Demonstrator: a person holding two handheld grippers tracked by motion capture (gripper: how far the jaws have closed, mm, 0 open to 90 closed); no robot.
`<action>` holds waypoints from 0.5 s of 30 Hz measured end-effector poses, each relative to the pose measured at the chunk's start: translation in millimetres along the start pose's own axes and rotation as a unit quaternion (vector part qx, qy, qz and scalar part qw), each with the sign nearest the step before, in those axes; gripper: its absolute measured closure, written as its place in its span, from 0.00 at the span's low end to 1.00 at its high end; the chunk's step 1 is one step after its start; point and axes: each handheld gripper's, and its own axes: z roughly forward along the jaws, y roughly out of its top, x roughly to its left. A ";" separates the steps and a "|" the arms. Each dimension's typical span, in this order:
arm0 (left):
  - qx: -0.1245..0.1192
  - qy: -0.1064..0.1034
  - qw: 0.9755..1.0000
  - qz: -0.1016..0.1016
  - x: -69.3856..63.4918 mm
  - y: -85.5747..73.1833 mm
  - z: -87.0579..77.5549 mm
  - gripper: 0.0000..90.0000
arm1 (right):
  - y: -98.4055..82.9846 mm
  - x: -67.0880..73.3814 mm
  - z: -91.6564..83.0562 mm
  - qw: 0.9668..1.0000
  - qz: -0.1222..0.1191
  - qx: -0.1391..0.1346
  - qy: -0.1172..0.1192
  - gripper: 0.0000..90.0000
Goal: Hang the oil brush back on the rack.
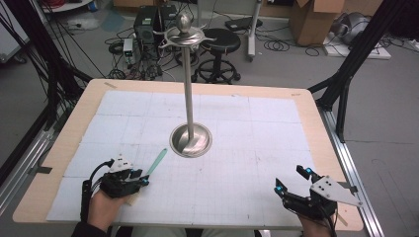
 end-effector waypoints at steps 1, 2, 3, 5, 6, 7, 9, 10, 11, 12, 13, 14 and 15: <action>0.002 0.003 1.000 0.001 -0.3 0.3 0.0 0.72 | 0.0 0.0 0.0 1.000 0.000 0.000 0.000 0.21; 0.005 0.006 1.000 0.002 -0.6 0.6 0.1 0.74 | 0.0 0.1 0.0 1.000 0.000 0.000 0.000 0.21; 0.005 0.008 1.000 0.003 -1.7 1.0 0.6 0.74 | -0.1 0.1 0.3 1.000 0.000 0.000 -0.001 0.21; 0.007 0.011 1.000 0.011 -3.6 1.5 1.0 0.80 | 0.0 0.1 0.6 1.000 0.000 -0.001 -0.001 0.21; 0.006 0.012 1.000 0.012 -4.8 1.7 1.6 0.83 | 0.0 0.1 0.6 1.000 -0.001 -0.001 -0.001 0.21; 0.010 0.011 1.000 0.016 -5.0 2.4 1.6 0.83 | 0.0 0.1 0.6 1.000 -0.001 -0.001 -0.001 0.21; 0.013 0.007 1.000 0.011 -4.8 3.1 2.0 0.89 | 0.1 0.0 0.6 1.000 0.000 -0.001 -0.003 0.21; 0.012 0.004 1.000 0.007 -3.8 3.3 2.2 0.89 | 0.1 0.0 0.6 1.000 0.000 -0.001 -0.003 0.21; 0.014 0.003 1.000 0.005 -3.3 3.4 2.0 0.89 | 0.1 0.1 0.5 1.000 0.000 0.000 -0.003 0.21; 0.013 0.000 1.000 0.001 -2.7 3.6 2.2 0.89 | 0.1 0.2 0.7 1.000 0.000 -0.001 -0.003 0.21; 0.017 -0.003 1.000 -0.002 -1.4 3.9 2.0 0.90 | 0.1 0.1 0.9 1.000 -0.001 -0.001 -0.004 0.21; 0.016 -0.007 1.000 -0.009 0.0 4.1 2.1 0.90 | 0.0 0.2 1.3 1.000 -0.001 0.000 -0.004 0.21; 0.016 -0.012 1.000 -0.013 1.2 4.2 2.2 0.90 | 0.0 0.5 1.7 1.000 0.000 0.001 -0.003 0.21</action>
